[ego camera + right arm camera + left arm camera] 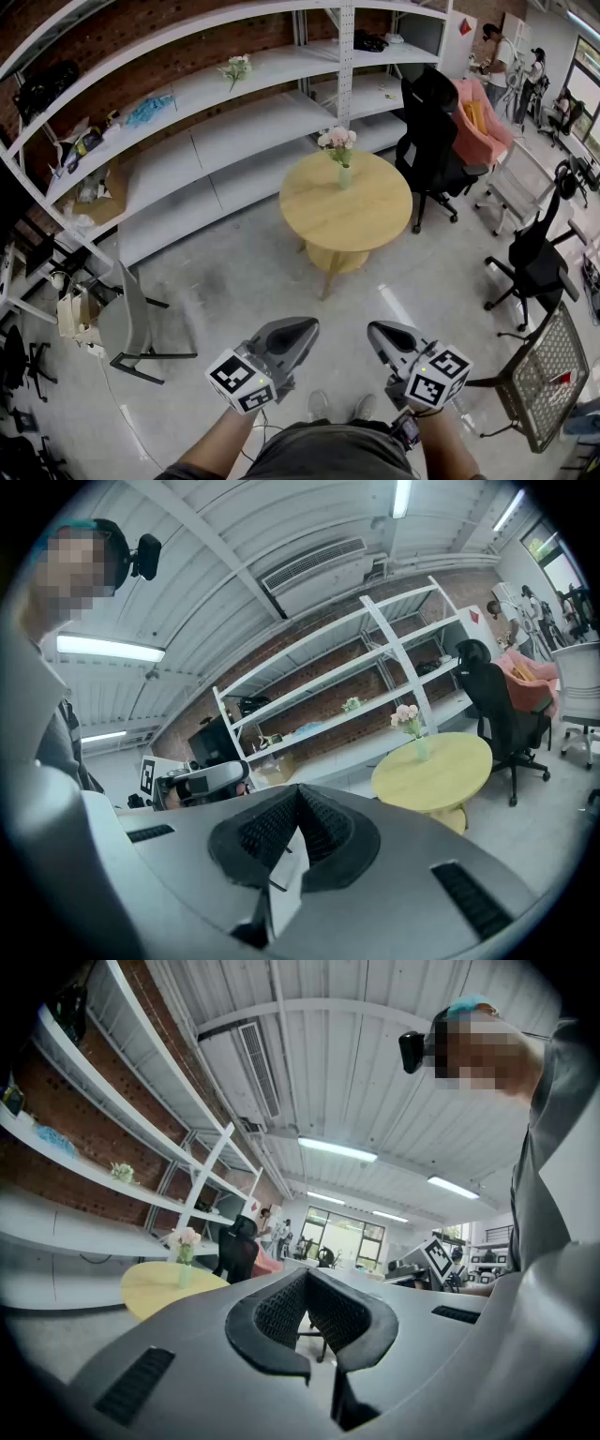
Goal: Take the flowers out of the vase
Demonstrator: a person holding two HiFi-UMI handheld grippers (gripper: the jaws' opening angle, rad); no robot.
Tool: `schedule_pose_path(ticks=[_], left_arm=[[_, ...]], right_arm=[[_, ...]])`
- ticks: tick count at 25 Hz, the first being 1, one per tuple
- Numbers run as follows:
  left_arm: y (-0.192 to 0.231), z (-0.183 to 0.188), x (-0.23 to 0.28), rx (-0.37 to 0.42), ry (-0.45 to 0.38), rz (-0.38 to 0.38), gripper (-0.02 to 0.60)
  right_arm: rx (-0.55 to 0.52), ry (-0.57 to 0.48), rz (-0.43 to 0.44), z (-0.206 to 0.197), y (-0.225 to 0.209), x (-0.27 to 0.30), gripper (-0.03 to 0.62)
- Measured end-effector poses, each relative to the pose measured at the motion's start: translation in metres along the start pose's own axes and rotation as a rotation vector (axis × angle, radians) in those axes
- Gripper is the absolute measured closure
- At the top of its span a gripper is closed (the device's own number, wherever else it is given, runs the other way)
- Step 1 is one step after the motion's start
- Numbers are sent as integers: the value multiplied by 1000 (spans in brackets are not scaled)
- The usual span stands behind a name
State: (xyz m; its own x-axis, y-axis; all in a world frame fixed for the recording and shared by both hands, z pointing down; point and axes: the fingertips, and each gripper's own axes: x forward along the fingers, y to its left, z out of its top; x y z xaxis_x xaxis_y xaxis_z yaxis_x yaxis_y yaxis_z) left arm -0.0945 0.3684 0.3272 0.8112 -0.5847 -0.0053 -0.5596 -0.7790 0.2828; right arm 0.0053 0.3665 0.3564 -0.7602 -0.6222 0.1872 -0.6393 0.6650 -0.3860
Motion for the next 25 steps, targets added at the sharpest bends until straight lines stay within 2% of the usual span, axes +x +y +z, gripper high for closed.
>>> schedule_pose_path(ticks=[16,25], left_arm=[[21,11,14,-9,-23,-38,574],[47,21,39,-4,-23,-34,574]], right_arm=[[-14,-32,-22,19,-10,16,586],[-1,-52,-47,41,-36,38,586]])
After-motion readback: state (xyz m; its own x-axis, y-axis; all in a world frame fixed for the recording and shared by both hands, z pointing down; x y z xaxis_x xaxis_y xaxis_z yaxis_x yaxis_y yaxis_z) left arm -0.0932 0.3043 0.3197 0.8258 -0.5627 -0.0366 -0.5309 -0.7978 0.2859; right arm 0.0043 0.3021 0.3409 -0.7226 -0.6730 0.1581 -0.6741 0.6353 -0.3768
